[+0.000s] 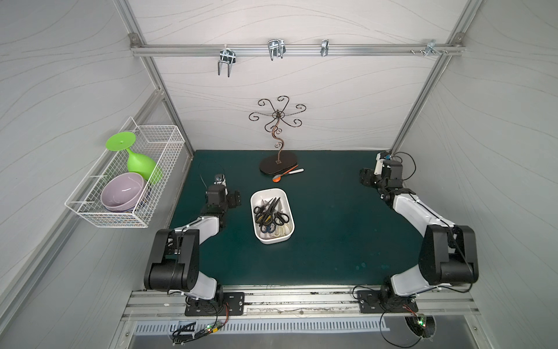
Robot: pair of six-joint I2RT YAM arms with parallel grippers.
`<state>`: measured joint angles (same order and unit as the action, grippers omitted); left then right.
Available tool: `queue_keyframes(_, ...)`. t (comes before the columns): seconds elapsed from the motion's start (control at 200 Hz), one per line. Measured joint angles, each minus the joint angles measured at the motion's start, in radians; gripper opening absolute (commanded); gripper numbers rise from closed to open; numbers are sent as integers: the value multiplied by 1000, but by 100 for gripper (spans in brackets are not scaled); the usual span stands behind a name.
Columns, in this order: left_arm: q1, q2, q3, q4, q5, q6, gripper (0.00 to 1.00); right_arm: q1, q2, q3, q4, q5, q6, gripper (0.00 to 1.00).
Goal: Take the scissors out of the storage box
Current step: Pick up the scissors from the storage box.
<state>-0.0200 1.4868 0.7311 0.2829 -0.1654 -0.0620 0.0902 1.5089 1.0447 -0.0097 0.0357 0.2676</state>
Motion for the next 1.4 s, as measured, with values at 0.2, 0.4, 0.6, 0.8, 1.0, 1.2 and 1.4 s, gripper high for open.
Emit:
queue_keyframes(0.2, -37, -9, 246, -365, -90, -196, 100, 278, 21, 150, -301, -7, 152, 56)
queue_keyframes(0.4, -39, -62, 214, -570, 29, -387, 100, 626, 29, 263, -423, -2, 244, 43)
queue_keyframes(0.6, -37, -120, 153, -657, 204, -526, 100, 847, 143, 385, -466, 63, 314, 38)
queue_keyframes(0.8, 35, -108, 153, -732, 286, -609, 100, 926, 351, 497, -544, 151, 380, 37)
queue_keyframes(1.0, 137, -94, 148, -734, 366, -678, 99, 952, 498, 613, -624, 250, 425, 37)
queue_keyframes(1.2, 195, -91, 148, -732, 419, -719, 99, 960, 569, 734, -663, 274, 459, 36)
queue_keyframes(1.4, 232, -79, 130, -705, 471, -761, 99, 997, 597, 772, -703, 299, 488, 34)
